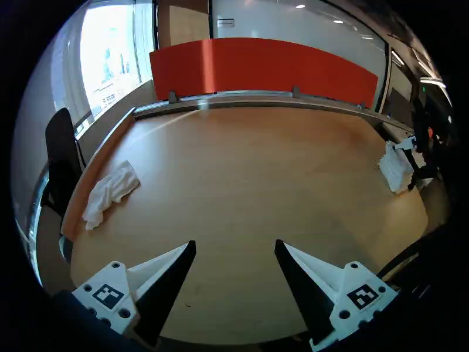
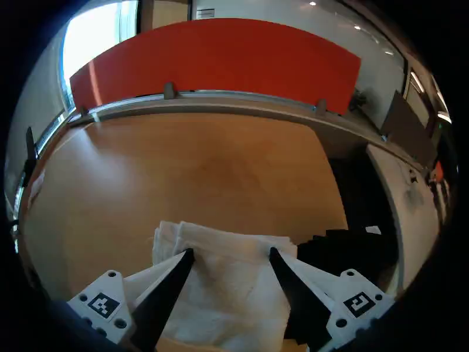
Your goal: Fold towel
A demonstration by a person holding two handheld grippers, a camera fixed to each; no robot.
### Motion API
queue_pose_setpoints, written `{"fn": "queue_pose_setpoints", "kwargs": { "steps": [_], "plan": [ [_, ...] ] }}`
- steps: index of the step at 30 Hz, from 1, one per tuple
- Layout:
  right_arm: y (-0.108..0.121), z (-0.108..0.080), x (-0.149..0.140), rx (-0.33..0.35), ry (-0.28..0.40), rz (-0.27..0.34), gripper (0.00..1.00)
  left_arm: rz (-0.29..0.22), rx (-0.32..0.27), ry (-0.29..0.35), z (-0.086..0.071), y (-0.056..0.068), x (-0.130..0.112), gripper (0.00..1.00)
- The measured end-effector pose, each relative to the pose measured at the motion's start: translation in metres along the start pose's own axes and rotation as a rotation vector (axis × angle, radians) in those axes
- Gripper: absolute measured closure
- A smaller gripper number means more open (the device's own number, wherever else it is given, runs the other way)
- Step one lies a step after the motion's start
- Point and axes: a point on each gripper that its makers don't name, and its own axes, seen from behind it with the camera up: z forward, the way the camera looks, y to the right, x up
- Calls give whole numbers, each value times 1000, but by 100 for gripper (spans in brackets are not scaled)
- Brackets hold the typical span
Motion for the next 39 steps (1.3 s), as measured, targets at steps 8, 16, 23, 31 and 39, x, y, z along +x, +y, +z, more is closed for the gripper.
{"fn": "queue_pose_setpoints", "kwargs": {
  "steps": [8, 16, 23, 31, 39],
  "plan": [
    [-1, 12, -6, 8, -16, -2, 0, -12, 19, -8, -5, -2, -7, 0],
    [-5, 5, -1, 11, 3, -10, 0, -12, 16, 0, -7, -1, -6, 0],
    [-6, -19, 17, 13, 69, 8, 0, -17, 6, 17, -4, -3, 1, 0],
    [-10, -48, 36, -19, 192, 30, 0, -25, -6, 41, -2, -9, 12, 0],
    [-12, -87, 57, -67, 396, 98, 0, -37, -20, 67, 1, -15, 23, 0]
  ]
}}
